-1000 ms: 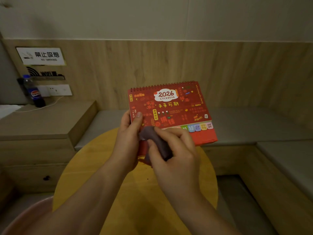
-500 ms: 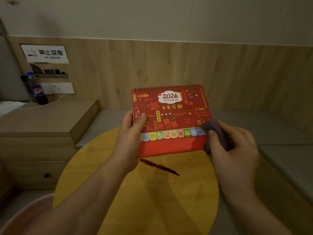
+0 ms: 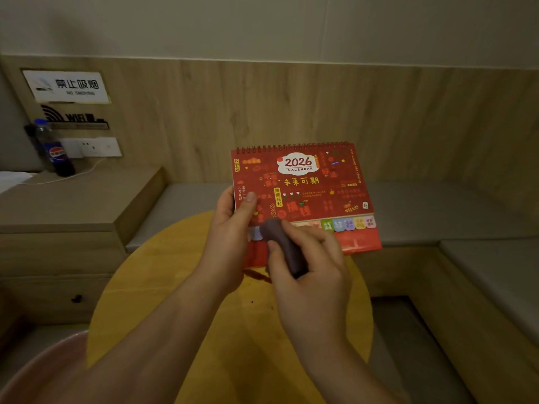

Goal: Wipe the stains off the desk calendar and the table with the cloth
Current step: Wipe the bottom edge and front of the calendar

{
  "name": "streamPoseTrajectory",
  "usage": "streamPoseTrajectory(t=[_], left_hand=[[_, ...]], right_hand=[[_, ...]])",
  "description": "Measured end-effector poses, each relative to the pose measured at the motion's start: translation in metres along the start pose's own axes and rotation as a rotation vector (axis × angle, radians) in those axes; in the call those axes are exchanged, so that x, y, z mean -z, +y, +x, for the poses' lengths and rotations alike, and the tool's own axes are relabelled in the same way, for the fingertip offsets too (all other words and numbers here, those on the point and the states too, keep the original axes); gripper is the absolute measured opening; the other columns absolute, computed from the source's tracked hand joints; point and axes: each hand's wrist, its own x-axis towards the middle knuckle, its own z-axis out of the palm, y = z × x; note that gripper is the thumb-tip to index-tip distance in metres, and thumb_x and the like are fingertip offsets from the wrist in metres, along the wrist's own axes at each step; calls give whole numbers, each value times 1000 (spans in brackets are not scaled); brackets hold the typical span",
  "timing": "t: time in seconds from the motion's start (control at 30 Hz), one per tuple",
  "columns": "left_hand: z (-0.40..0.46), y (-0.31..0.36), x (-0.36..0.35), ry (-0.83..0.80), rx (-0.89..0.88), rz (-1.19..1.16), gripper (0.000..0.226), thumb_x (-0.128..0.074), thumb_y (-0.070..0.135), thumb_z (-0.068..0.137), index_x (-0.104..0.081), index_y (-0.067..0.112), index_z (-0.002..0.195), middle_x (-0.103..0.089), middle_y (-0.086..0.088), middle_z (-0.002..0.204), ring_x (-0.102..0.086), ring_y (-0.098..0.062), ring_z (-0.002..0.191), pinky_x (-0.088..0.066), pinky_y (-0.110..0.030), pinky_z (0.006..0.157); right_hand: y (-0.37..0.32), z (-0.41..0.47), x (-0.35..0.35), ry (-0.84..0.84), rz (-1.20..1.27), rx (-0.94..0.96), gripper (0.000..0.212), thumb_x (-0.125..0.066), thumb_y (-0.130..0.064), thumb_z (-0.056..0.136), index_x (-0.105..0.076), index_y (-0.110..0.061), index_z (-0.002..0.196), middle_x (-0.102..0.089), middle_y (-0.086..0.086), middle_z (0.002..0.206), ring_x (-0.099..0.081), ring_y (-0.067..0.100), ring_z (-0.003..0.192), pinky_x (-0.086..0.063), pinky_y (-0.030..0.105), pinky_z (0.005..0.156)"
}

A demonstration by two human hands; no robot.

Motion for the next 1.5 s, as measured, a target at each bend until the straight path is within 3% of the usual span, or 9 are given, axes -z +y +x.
streamPoseTrajectory(t=[0.1,0.2,0.37,0.47,0.8,0.97,1.3,1.4,1.5], left_hand=[[1,0,0,-23,-8,-21,22,-58,26,104,-62,23,125,-76,-9,118,-74,-25,105,-61,-37,83],[5,4,5,-6,8,-19,22,-58,29,104,-60,24,126,-80,-4,108,-77,-20,95,-61,-30,69],[12,18,18,52,42,-21,23,-59,37,103,-58,29,124,-81,-2,103,-79,-27,90,-62,-39,63],[16,24,19,67,11,-35,24,-58,37,103,-58,27,125,-81,-1,102,-79,-26,90,-62,-39,63],[14,14,0,56,44,-46,17,-61,42,100,-63,36,116,-81,2,103,-79,-25,90,-62,-41,66],[17,7,-4,62,53,-47,18,-62,43,98,-62,38,115,-81,4,100,-80,-23,87,-62,-42,66],[19,7,-9,44,51,-47,19,-60,39,102,-61,28,117,-80,0,96,-79,-22,81,-61,-35,60],[20,8,-7,30,59,-41,19,-61,40,101,-61,29,116,-80,1,96,-79,-22,81,-61,-36,60],[22,9,0,33,71,-31,21,-62,43,99,-61,33,118,-81,1,101,-80,-25,86,-62,-40,64]], right_hand=[[-6,-2,-7,-19,47,8,35,-79,-16,86,-74,-19,120,-59,-12,114,-58,-1,111,-52,14,85],[-7,-2,2,45,139,-51,31,-76,-22,85,-75,-26,116,-62,-15,116,-62,3,111,-51,13,86],[10,14,38,473,369,-296,19,-68,-22,87,-65,-24,106,-70,-9,98,-69,-4,86,-55,16,71],[18,27,53,573,388,-346,22,-64,-11,95,-57,-31,99,-63,-5,103,-65,-8,84,-51,9,68],[13,17,27,280,488,-331,34,-66,7,90,-54,-23,99,-71,-29,83,-70,-6,72,-50,9,53],[11,2,9,164,558,-395,45,-69,9,85,-60,-34,90,-71,-1,98,-73,10,89,-57,20,65],[11,-14,-12,-51,444,-226,27,-69,-20,71,-57,-37,89,-59,12,105,-64,30,97,-58,47,76],[14,-15,-7,-25,455,-230,28,-70,-18,70,-58,-36,88,-62,8,100,-64,28,90,-57,41,71],[21,-4,8,96,471,-275,37,-71,2,74,-59,-28,91,-69,-11,90,-69,7,80,-55,19,61]])
